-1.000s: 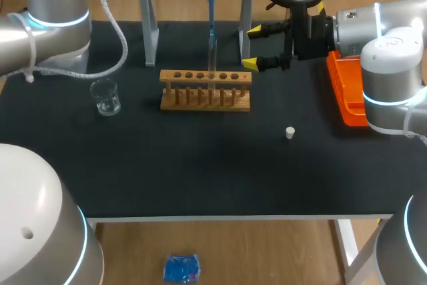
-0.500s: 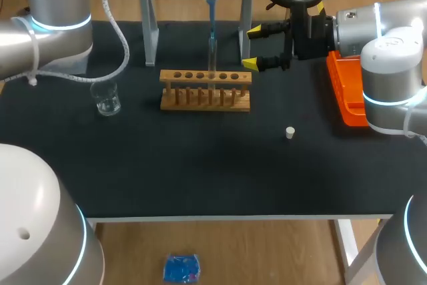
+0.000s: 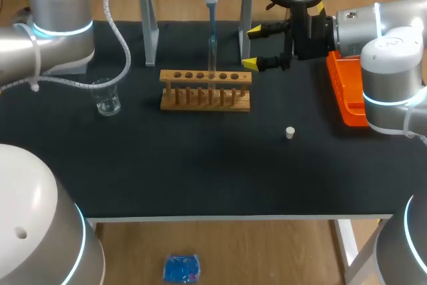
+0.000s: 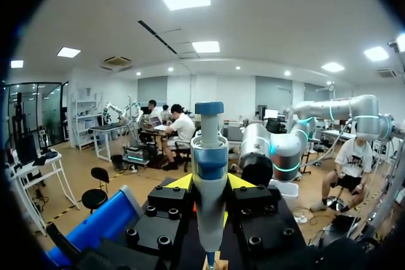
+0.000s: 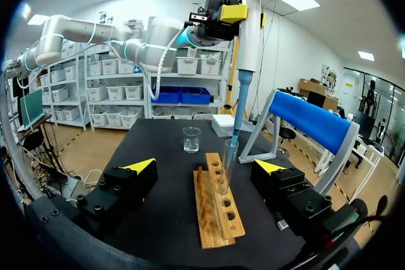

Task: Invert the test tube, pick up the pipette, mount the tip to pipette, aspirate from beaker and dispense into the tube, eject the tip, return the pipette, and cap with the stopper.

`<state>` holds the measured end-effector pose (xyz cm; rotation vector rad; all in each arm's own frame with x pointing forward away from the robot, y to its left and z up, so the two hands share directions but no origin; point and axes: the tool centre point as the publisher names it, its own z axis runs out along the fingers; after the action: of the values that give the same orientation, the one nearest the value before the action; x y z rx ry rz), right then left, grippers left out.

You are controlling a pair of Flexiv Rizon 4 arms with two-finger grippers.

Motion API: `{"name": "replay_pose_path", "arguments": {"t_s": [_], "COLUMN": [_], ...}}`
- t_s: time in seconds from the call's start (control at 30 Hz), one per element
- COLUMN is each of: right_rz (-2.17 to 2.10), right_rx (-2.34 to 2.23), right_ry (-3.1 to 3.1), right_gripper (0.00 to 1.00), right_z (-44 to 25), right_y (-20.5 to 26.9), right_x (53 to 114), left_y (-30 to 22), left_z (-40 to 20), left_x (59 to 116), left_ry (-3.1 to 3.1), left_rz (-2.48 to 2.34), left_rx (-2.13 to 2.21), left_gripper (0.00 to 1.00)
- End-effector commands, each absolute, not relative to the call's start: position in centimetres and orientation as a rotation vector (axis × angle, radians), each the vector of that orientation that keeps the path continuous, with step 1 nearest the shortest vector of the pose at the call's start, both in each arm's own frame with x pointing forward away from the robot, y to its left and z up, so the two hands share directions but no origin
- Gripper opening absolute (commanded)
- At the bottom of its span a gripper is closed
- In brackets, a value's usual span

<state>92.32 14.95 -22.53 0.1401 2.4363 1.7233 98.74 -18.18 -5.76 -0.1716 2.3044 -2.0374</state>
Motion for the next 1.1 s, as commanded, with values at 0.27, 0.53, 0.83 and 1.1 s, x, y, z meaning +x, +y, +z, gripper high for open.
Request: {"name": "replay_pose_path", "arguments": {"t_s": [0.27, 0.53, 0.83, 1.1], "right_rz": [1.723, 1.723, 1.723, 1.723], "right_rx": [0.141, 0.141, 0.141, 0.141], "right_ry": [2.434, 2.434, 2.434, 2.434], "right_gripper": [1.00, 1.00, 1.00, 1.00], "right_z": [-22.56, -22.56, -22.56, -22.56], "right_y": [14.96, 14.96, 14.96, 14.96], "right_x": [92.26, 92.26, 92.26, 92.26], "left_y": [-18.02, -18.09, -18.19, -18.33], "left_z": [-6.24, -6.54, -6.91, -6.98], "left_x": [98.55, 98.56, 98.60, 98.65], "left_ry": [2.306, 2.308, 2.310, 2.308], "left_rz": [-2.028, -2.025, -2.027, -2.031], "left_rx": [-0.187, -0.189, -0.189, -0.176], "left_gripper": [0.00, 0.00, 0.00, 0.00]}}
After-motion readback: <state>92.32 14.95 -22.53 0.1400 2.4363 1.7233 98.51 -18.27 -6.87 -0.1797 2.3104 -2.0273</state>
